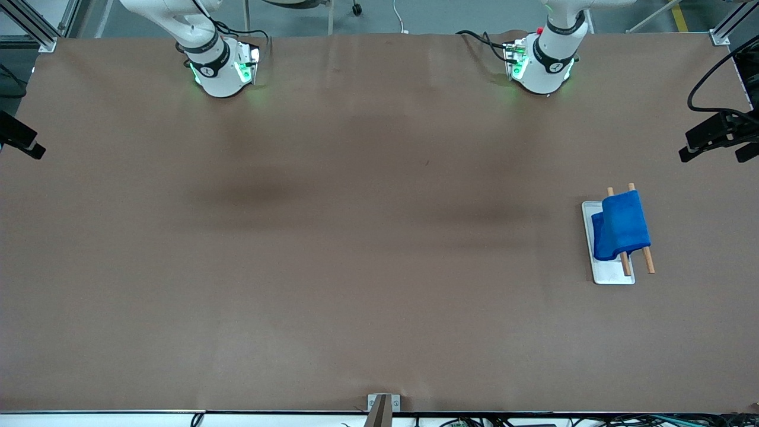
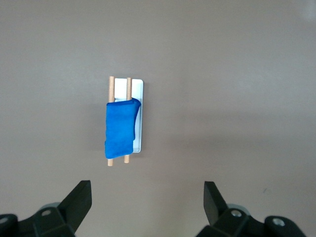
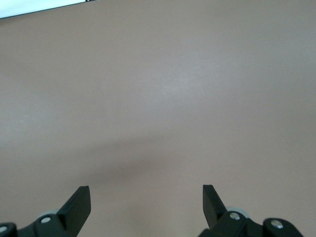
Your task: Right arm passes towel to left arm to hang
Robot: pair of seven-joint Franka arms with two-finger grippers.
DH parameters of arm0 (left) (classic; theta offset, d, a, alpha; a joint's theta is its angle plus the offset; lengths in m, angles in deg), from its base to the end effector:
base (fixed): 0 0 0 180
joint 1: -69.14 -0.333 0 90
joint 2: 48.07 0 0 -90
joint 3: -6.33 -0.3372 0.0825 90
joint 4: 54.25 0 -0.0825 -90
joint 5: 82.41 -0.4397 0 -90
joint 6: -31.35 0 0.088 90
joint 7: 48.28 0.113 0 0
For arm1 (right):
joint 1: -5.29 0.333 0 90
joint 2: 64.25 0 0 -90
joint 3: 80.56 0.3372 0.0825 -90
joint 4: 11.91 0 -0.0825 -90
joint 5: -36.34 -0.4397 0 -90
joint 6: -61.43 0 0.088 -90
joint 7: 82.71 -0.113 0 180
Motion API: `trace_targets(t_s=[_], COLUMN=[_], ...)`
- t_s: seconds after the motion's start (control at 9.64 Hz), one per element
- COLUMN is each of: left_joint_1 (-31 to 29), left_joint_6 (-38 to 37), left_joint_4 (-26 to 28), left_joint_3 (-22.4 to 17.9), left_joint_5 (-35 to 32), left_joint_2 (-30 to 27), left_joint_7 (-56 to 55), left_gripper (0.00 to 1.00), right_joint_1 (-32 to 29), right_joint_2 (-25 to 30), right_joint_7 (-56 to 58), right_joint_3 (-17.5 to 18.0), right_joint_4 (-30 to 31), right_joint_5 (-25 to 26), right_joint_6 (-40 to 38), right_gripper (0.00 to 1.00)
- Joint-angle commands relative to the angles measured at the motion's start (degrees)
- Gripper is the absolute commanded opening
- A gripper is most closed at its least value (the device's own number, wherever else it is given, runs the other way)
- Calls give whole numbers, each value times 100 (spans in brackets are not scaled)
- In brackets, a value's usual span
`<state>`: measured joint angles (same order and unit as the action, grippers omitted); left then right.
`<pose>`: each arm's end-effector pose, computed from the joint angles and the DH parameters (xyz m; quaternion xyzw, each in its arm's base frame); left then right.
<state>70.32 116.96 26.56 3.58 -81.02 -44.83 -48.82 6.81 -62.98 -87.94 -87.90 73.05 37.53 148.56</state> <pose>0.6211 0.0131 0.6821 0.9997 0.0173 0.0137 0.0106 0.5942 -0.0640 0.6947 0.9948 -0.0971 0.0299 0.0091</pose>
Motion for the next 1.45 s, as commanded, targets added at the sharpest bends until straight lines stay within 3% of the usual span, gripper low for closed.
trace_targets(t_s=[0.0, 0.21, 0.52, 1.35], left_joint_1=[-64, -38, -47, -38], left_joint_6=[-272, 218, 158, -97], left_joint_4=[169, 1127, 543, 559], left_joint_3=[65, 169, 311, 346], left_joint_5=[-44, -95, -148, -122], left_joint_2=[-206, -841, -265, -324], left_joint_7=[-96, -104, -157, -183], left_gripper=[100, 100, 100, 100], right_joint_1=[-20, -20, -38, -38], right_joint_2=[13, 13, 13, 13], right_joint_7=[31, 31, 48, 48], right_joint_3=[14, 14, 5, 5], right_joint_4=[-23, -23, -15, -14], right_joint_5=[-4, -4, -4, -4], right_joint_6=[-29, -29, -38, -38], right_gripper=[100, 100, 100, 100])
